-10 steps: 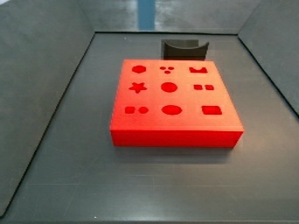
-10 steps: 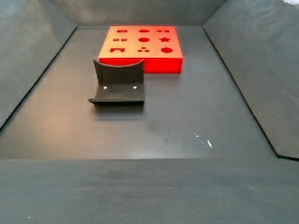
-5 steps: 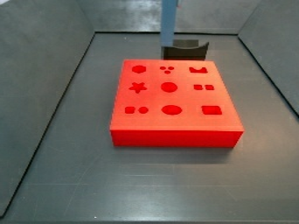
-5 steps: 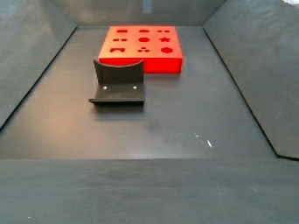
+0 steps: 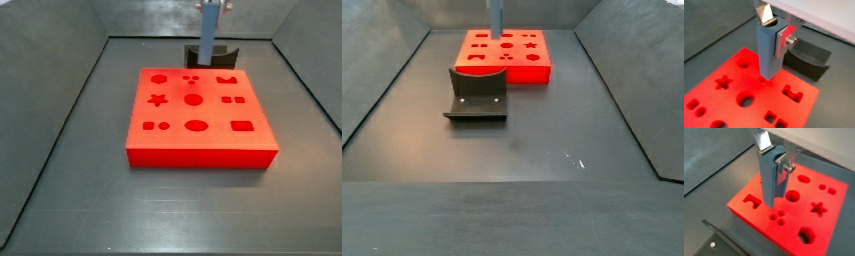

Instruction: Insert the arch object.

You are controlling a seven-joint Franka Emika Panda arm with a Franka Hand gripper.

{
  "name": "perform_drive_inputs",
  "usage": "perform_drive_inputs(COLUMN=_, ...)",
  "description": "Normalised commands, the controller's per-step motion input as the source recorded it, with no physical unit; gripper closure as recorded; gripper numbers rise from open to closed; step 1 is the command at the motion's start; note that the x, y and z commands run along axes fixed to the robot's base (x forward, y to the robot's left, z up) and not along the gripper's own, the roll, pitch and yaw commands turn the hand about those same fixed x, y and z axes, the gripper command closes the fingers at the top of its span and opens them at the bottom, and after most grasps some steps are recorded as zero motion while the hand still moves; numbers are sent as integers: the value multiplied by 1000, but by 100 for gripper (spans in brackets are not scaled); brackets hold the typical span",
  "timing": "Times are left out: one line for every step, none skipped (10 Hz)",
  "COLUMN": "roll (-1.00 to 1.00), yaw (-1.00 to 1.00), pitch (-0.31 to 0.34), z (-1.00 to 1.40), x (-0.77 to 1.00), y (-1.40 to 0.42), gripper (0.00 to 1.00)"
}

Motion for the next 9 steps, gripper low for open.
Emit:
perform_drive_inputs(roll=0, yaw=-334, pitch=-120, z=-169, x=877, y=134, gripper=100)
perform_drive_inputs(roll=-3, yaw=-360, pitch=-209, z=-171, x=766, y=91, gripper=100)
perform_drive_inputs(roll=0, yaw=-280, pitch=-240, z=-311, x=823, y=20, gripper=100)
perform_drive_inputs(roll=11, yaw=-289, pitch=-229, z=-343, x=820, y=0, gripper=100)
perform_drive_inputs(roll=44, yaw=-326, pitch=-221, z=-363, x=783, y=0, gripper=100)
perform_drive_inputs(roll=84, yaw=-414, pitch=-226, z=-326, x=677, y=0, gripper=100)
perform_drive_inputs(roll=111, yaw=-411, pitch=-243, z=-226, x=660, y=0, gripper=100)
perform_drive_inputs(roll=190, yaw=-531, pitch=-131, z=-69, x=594, y=0, gripper=100)
perform_drive_inputs(roll=177, yaw=-809, pitch=-54, z=-20, x=257, y=0, gripper=100)
